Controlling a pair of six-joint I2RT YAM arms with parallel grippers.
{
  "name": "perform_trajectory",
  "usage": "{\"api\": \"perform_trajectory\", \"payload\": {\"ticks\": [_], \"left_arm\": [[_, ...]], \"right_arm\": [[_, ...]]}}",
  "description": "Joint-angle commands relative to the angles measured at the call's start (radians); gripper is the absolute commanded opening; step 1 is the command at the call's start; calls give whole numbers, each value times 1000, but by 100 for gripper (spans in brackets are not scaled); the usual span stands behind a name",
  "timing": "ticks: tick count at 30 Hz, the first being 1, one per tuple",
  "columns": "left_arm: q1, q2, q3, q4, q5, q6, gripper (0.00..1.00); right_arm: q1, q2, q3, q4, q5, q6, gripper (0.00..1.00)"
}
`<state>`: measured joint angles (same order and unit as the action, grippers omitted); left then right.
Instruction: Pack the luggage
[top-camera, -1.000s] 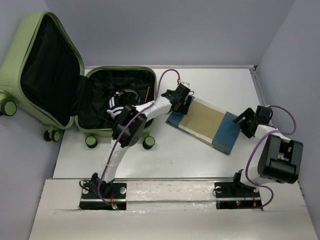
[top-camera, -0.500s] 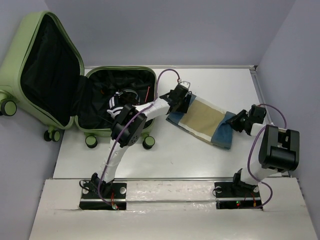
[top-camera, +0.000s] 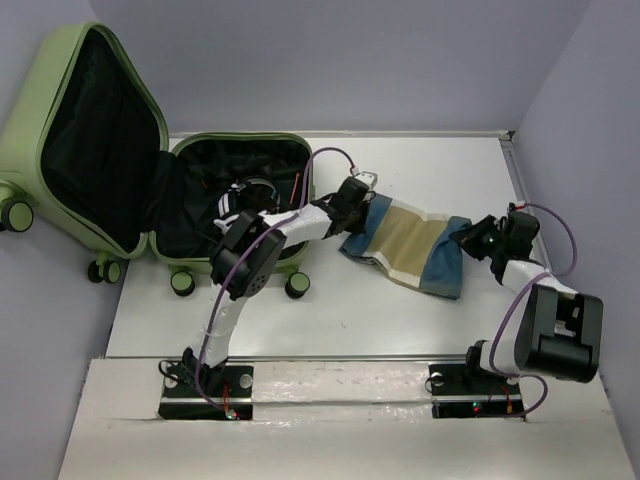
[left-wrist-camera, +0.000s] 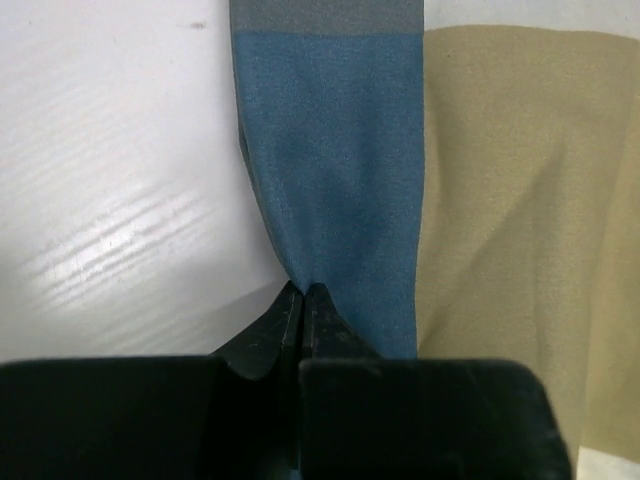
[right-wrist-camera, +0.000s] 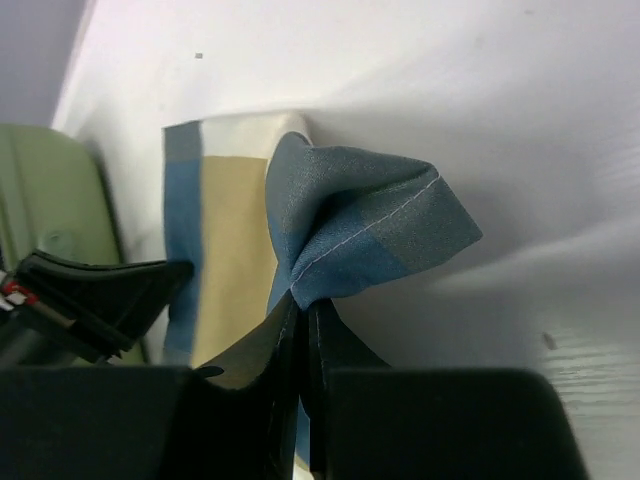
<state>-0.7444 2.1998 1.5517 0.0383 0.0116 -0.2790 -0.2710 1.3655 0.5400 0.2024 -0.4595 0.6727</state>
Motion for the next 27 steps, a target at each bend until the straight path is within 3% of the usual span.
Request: {"api": "perform_trajectory", "payload": {"ticks": [1,6,10,15,20,24,25,26,27], "left_arm": [[-12,-167,-44,-5,27,-28,6],[0,-356,14,-81,-1,-28,6],[63,-458,38,-121,-41,-37,6],[210,-613,64,-251,-100,-25,6],[471,-692,62,-369,-186,1,6],[643,-744,7,-390,-243,14,6],[663,-749,4,-400,-277,20,24],[675,-752,5,-434,-333,30,46],[685,-758,10,-451,-344,56,82]], "right_arm": [[29,-137,54,-49,-36,-39,7],[180,-259,155,-152,44,-85,7],[332,-234,294,-158,88,-55,7],[602,-18,578,-161,195,-53,7],[777,303,973,-159,222,-27,7],[874,599,1197,-185,199,13,8],[885,724,1326,-199,190,13,19],[894,789,1404,-239,177,-2,51],[894,855,1589,-364,157,-19,64]]}}
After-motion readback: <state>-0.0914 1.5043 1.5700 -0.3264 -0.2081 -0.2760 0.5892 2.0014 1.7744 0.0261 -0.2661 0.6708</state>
